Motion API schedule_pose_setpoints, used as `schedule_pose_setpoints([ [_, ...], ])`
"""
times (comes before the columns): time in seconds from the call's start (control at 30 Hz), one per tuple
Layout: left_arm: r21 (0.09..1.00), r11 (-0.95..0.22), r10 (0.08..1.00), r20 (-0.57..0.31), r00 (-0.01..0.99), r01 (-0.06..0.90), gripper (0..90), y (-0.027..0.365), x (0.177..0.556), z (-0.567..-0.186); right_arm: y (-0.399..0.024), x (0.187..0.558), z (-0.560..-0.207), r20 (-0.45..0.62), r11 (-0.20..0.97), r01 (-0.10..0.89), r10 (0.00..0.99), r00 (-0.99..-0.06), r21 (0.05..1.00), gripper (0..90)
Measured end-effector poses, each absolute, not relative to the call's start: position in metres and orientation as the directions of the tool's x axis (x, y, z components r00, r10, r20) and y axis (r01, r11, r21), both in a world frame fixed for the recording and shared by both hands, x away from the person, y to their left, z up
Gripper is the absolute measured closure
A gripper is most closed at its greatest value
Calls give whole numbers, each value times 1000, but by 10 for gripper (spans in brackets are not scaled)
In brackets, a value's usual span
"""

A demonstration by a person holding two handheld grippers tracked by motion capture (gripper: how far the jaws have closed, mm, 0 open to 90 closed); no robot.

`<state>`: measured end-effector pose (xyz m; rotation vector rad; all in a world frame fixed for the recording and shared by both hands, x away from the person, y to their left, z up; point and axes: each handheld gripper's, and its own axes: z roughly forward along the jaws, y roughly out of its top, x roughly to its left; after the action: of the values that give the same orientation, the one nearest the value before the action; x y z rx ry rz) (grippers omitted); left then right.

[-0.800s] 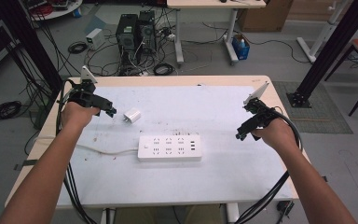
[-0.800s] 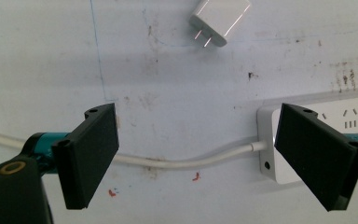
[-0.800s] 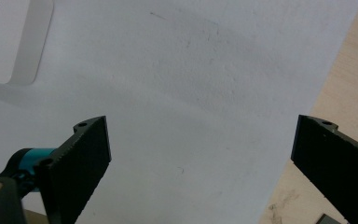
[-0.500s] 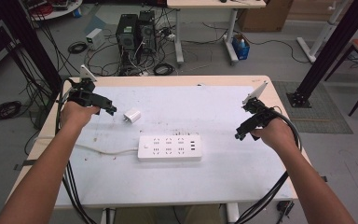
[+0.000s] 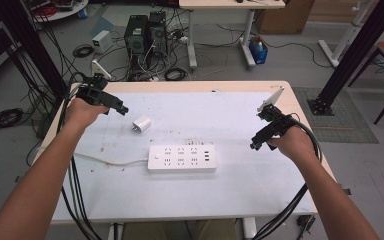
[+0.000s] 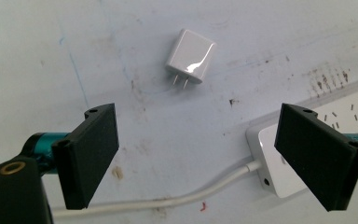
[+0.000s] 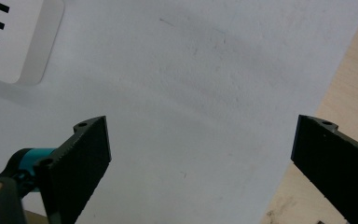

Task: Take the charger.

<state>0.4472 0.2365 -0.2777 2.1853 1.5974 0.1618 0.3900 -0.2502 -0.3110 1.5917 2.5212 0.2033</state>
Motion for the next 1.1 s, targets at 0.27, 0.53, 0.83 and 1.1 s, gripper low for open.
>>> schedule_pose_setpoints([
  [0.27,392,-383,883,-111,457,836,136,221,464,-294,-251,389,-307,-53,442,871,896,-441,215,40],
  [0.53,396,-512,806,-84,586,762,137,207,483,-309,-257,385,-305,-43,443,866,894,-446,230,40],
  [0.83,401,-607,727,-69,683,686,137,201,507,-327,-259,384,-309,-60,470,854,881,-469,221,40],
  [1.1,353,-658,701,-35,712,665,138,193,525,-357,-256,389,-311,-64,479,850,876,-477,218,40],
])
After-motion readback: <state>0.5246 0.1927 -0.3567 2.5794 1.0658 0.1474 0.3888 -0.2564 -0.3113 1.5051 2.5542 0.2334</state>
